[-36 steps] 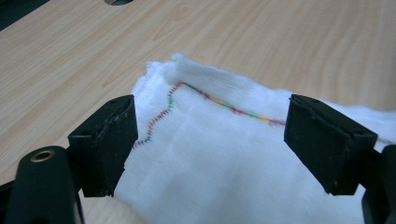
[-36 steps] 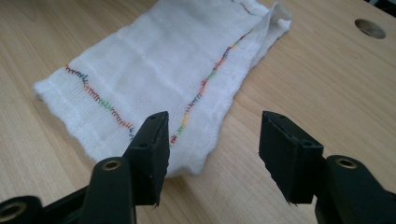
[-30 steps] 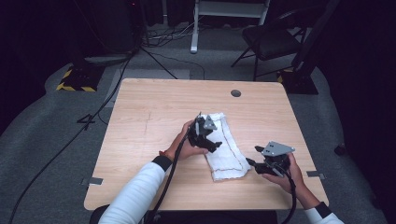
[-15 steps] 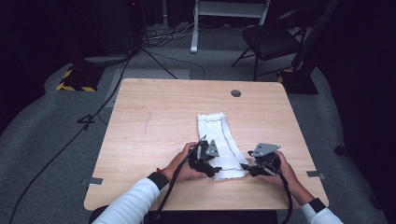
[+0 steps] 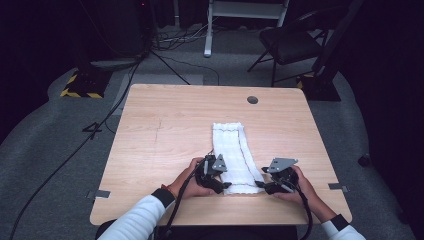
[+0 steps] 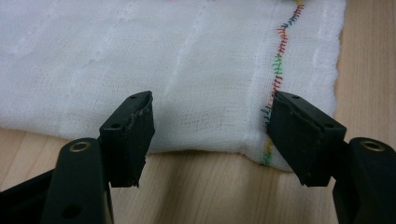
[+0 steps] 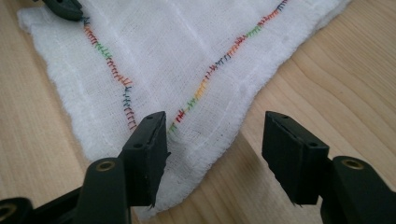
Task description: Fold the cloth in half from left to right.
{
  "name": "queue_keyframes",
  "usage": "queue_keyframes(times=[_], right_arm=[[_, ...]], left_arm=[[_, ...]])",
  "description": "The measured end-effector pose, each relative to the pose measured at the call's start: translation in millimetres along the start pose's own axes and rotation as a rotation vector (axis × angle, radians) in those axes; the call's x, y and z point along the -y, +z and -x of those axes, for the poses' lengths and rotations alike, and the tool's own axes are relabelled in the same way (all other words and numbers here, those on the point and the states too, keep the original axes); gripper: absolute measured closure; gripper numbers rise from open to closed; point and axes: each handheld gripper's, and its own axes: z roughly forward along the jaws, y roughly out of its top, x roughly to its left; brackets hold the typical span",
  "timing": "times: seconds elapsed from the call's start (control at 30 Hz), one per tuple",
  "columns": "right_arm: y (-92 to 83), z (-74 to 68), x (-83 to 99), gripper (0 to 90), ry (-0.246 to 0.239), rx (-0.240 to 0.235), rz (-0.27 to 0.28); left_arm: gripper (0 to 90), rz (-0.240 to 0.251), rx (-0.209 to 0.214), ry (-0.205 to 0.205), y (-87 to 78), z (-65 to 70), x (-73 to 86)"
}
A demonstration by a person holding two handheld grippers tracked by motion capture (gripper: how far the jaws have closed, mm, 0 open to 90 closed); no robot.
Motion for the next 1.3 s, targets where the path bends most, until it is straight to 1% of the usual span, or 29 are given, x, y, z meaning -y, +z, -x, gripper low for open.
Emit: queue_keyframes(times=[0.13, 0.2, 0.23, 0.33, 0.37, 0.4, 0.43, 0.5, 0.53, 0.57, 0.6, 0.63, 0.67, 0.7, 0.73, 0.77, 0.8, 0.83, 0.87, 0.9, 0.93, 1.0, 1.03, 1.07, 1.13, 1.17, 1.2, 1.23, 1.3], right_arm=[[0.6, -6.6, -2.3, 40.9, -0.018, -0.003, 0.0], [0.9, -14.9, -3.9, 40.9, -0.034, -0.016, 0.001], [0.9, -14.9, -3.9, 40.9, -0.034, -0.016, 0.001], [1.1, -22.0, -4.9, 40.9, -0.041, -0.025, 0.002], [1.1, -26.3, -5.7, 40.8, -0.046, -0.031, 0.003], [1.0, -28.2, -6.1, 40.1, -0.051, -0.033, 0.002], [1.1, -29.8, -6.7, 38.8, -0.055, -0.034, 0.001], [0.8, -31.0, -7.4, 37.6, -0.058, -0.037, -0.003], [-0.4, -31.1, -8.9, 35.3, -0.064, -0.046, -0.004], [-0.4, -31.1, -8.9, 35.3, -0.064, -0.046, -0.004], [-1.8, -29.8, -9.5, 35.3, -0.061, -0.046, 0.002], [-3.6, -27.4, -10.3, 35.3, -0.054, -0.047, 0.01], [-5.5, -24.5, -11.2, 35.2, -0.048, -0.036, 0.018], [-9.4, -17.1, -14.2, 36.7, -0.026, -0.023, 0.044], [-11.1, -13.0, -16.5, 37.5, -0.013, -0.014, 0.06], [-11.1, -13.0, -16.5, 37.5, -0.013, -0.014, 0.06], [-12.4, -8.7, -19.2, 37.5, -0.001, -0.008, 0.076], [-13.6, -0.9, -25.0, 37.7, 0.012, 0.017, 0.092], [-13.6, -0.9, -25.0, 37.7, 0.012, 0.017, 0.092], [-12.6, 6.8, -30.6, 38.2, 0.013, 0.044, 0.105], [-12.6, 6.8, -30.6, 38.2, 0.013, 0.044, 0.105], [-10.2, 14.8, -36.5, 38.9, 0.023, 0.056, 0.102], [-9.0, 18.5, -39.6, 39.4, 0.022, 0.074, 0.098], [-7.4, 26.6, -46.2, 39.8, 0.034, 0.103, 0.102], [-7.2, 29.3, -48.3, 39.8, 0.043, 0.101, 0.111], [-6.6, 32.5, -51.1, 39.8, 0.051, 0.1, 0.123], [-5.0, 37.5, -56.7, 39.8, 0.055, 0.102, 0.138], [-5.0, 37.5, -56.7, 39.8, 0.055, 0.102, 0.138], [-2.1, 41.3, -62.9, 39.9, 0.053, 0.111, 0.14]], left_arm=[[31.5, 0.007, -0.008, -0.007, -4.3, 2.6, 5.7], [31.3, 0.01, -0.018, -0.005, -8.8, 5.6, 11.2], [31.1, 0.01, -0.018, -0.005, -8.8, 5.6, 11.2], [30.8, 0.007, -0.027, -0.009, -13.4, 9.6, 15.7], [30.7, 0.001, -0.037, -0.006, -16.1, 12.1, 17.9], [30.3, 0.001, -0.037, -0.006, -16.1, 12.1, 17.9], [29.8, -0.007, -0.045, -0.016, -18.8, 14.7, 19.1], [29.8, -0.013, -0.044, -0.017, -20.3, 14.8, 19.2], [25.4, -0.017, -0.051, -0.011, -24.0, 14.6, 19.0], [23.5, -0.017, -0.051, -0.011, -24.0, 14.6, 19.0], [23.5, -0.015, -0.053, -0.003, -26.2, 13.6, 18.0], [22.0, -0.007, -0.056, -0.006, -28.5, 12.6, 16.9], [21.8, 0.003, -0.054, -0.011, -29.9, 10.5, 15.6], [20.8, 0.007, -0.058, -0.011, -30.4, 8.2, 14.0], [20.3, 0.0, -0.086, -0.014, -30.9, 2.7, 10.3], [20.3, 0.0, -0.086, -0.014, -30.9, 2.7, 10.3], [20.3, 0.004, -0.094, -0.024, -31.6, -0.7, 8.7], [20.3, 0.018, -0.118, -0.027, -33.6, -7.4, 5.7], [20.4, 0.018, -0.118, -0.027, -33.6, -7.4, 5.7], [21.6, 0.025, -0.131, -0.03, -34.9, -10.7, 4.3], [21.6, 0.024, -0.139, -0.025, -36.2, -14.0, 2.7], [23.0, 0.029, -0.184, -0.002, -38.3, -18.6, -1.0], [23.1, 0.042, -0.187, -0.008, -39.4, -21.7, -2.6], [23.0, 0.044, -0.191, -0.009, -41.0, -25.9, -5.2], [23.0, 0.055, -0.208, -0.019, -42.4, -31.6, -8.2], [23.0, 0.061, -0.203, -0.03, -43.0, -35.7, -10.0], [22.9, 0.074, -0.225, -0.046, -43.6, -43.3, -13.0], [23.1, 0.074, -0.225, -0.046, -43.6, -43.3, -13.0], [23.0, 0.074, -0.223, -0.061, -42.1, -51.8, -16.7]])
